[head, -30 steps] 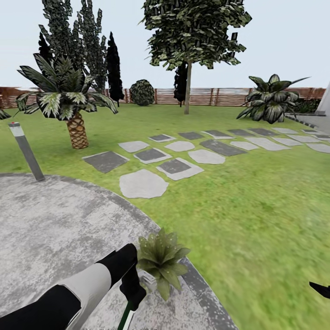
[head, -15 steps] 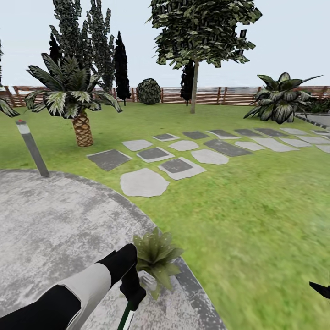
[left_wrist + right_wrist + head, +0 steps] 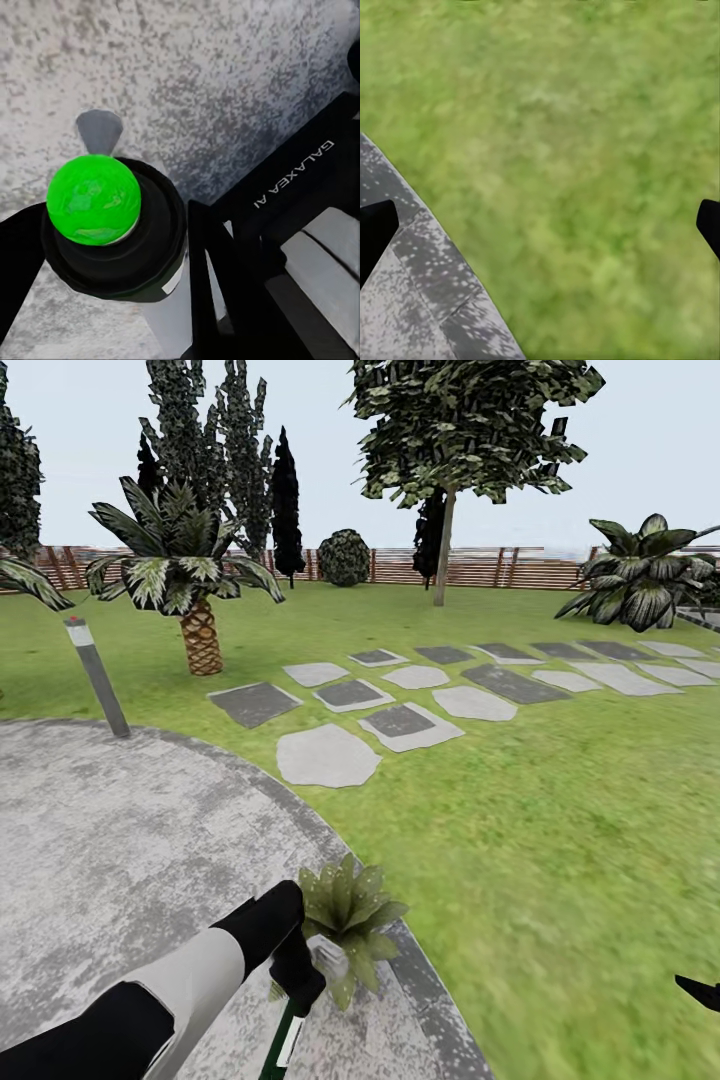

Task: Pick up the pesticide atomizer in the garden and spray insectifuge to fully cover both potted plants in the garden.

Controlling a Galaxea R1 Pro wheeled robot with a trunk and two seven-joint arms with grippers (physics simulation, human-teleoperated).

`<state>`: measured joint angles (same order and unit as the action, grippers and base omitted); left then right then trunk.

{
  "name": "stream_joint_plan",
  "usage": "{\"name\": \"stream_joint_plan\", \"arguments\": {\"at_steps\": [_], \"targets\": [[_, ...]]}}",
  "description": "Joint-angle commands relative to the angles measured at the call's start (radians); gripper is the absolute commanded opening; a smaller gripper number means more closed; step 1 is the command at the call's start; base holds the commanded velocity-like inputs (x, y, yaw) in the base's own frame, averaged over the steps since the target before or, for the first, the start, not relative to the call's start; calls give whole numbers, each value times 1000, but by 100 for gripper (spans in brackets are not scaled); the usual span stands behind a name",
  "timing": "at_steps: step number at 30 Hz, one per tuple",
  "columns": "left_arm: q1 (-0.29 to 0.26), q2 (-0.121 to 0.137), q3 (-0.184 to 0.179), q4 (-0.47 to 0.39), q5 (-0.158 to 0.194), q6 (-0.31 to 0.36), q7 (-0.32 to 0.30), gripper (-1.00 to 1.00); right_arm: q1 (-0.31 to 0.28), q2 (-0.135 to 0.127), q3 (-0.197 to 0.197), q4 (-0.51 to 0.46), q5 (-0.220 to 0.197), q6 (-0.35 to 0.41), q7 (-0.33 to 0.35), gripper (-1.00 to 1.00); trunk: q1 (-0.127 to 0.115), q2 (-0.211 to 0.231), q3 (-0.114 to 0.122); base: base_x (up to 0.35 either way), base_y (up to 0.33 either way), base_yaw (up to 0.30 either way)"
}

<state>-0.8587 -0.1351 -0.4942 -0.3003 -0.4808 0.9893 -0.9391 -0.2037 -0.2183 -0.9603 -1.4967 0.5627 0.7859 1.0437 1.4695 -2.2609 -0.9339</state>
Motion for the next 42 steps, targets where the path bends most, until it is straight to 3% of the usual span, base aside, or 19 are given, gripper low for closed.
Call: {"name": "stream_joint_plan", "arguments": {"at_steps": [1, 11, 25, 42], "targets": [[0, -1, -1, -20, -13, 4, -10, -100, -1, 0, -1, -1, 9, 4, 10, 100, 0, 0, -1, 0, 0, 3], [0, -12, -3, -45, -12, 5, -10, -100, -1, 0, -1, -2, 9, 4, 7, 100, 0, 0, -1, 0, -76, 0], [1, -12, -6, -42, -12, 5, -10, -100, -1, 0, -1, -1, 9, 4, 8, 100, 0, 0, -6, 0, -23, 215], [1, -12, -6, -40, -12, 5, -10, -100, -1, 0, -1, -1, 9, 4, 7, 100, 0, 0, -7, 30, -295, 147]]}}
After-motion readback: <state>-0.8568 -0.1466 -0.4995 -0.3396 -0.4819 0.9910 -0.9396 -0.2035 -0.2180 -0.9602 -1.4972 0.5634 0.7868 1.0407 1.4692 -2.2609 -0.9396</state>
